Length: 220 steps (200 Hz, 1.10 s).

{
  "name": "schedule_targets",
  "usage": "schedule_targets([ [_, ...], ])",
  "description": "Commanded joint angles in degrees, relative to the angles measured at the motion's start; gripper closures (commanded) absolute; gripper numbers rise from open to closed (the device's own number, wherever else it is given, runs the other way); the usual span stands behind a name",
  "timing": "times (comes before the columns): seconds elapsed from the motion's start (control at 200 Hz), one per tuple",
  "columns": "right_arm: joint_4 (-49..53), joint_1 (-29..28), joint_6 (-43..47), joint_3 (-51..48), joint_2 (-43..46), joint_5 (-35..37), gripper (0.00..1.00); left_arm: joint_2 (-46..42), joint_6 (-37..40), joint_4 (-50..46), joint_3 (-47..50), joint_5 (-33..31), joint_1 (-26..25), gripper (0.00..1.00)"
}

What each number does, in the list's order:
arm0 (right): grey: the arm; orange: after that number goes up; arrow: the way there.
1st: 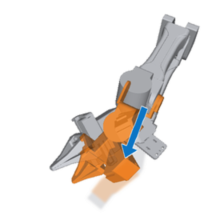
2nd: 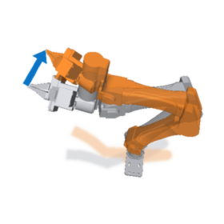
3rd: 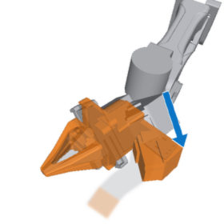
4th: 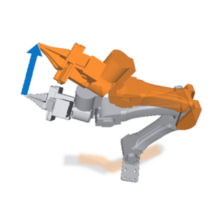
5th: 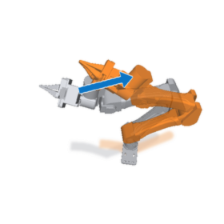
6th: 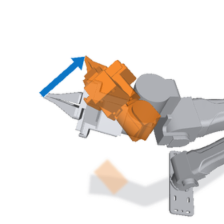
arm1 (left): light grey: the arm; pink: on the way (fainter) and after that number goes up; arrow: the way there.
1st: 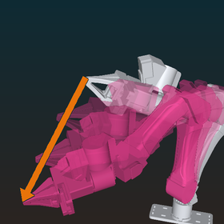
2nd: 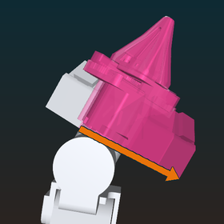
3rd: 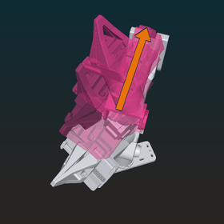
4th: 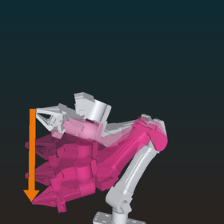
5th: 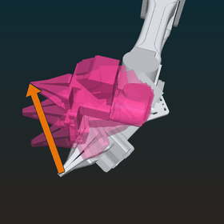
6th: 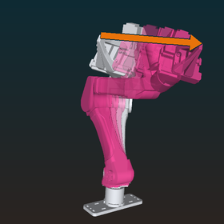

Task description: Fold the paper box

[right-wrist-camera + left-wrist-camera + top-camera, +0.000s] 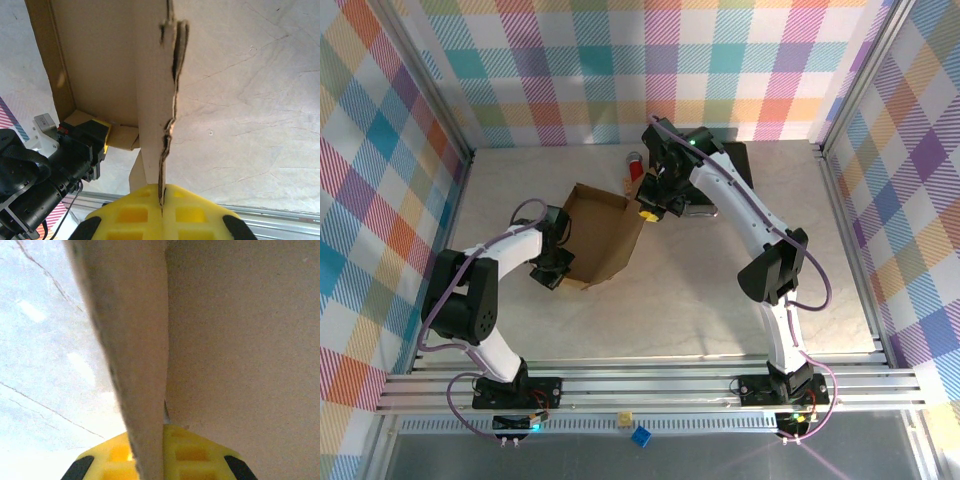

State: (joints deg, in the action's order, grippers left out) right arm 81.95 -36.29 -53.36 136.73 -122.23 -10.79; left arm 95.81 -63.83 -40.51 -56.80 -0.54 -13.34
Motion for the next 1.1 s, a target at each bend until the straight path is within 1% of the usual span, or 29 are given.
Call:
schedule_targets([
  [0.0, -0.22, 0.08, -0.78, 1.79, -0.73, 0.72, 1.0, 3.13, 0.88, -4.01, 1.24, 1.14, 0.29, 1.0],
  [0.09, -0.1, 0.13, -0.63, 1.78, -0.6, 1.22, 1.0, 4.86, 2.89, -5.51, -0.91, 2.8, -0.37, 1.0],
  [0.145, -0.17, 0.08, -0.4, 1.79, -0.5, 1.38, 1.0, 8.5, 1.51, -14.18, -5.58, 0.56, -1.17, 1.0],
  [0.18, -0.26, 0.08, -0.4, 1.79, -0.45, 1.39, 1.0, 11.22, 2.4, -18.74, -8.7, 0.52, -1.61, 1.0],
  [0.245, -0.3, 0.08, -0.27, 1.79, -0.46, 1.47, 1.0, 14.67, 2.66, -23.56, -11.88, 0.35, -2.47, 1.0],
  [0.39, -0.22, -0.01, 0.01, 2.23, -0.32, 1.99, 1.0, 13.84, -2.45, -20.54, -9.22, 1.94, -3.0, 1.0],
  [0.51, 0.11, -0.09, 0.3, 2.23, -0.17, 2.44, 1.0, 16.34, -3.58, -20.0, -10.38, 4.44, -3.35, 1.0],
  [0.685, 0.43, -0.22, 0.76, 2.22, -0.02, 2.94, 1.0, 18.15, -4.95, -21.2, -11.67, 3.11, -3.36, 1.0],
  [0.91, 0.85, -0.22, 1.12, 2.14, -0.11, 3.39, 1.0, 20.03, -4.47, -20.61, -13.33, 4.84, -3.44, 1.0],
  [1.095, 0.65, -0.23, 1.38, 2.23, -0.05, 3.49, 1.0, 17.67, -2.25, -21.83, -14.67, 2.3, -3.27, 1.0],
])
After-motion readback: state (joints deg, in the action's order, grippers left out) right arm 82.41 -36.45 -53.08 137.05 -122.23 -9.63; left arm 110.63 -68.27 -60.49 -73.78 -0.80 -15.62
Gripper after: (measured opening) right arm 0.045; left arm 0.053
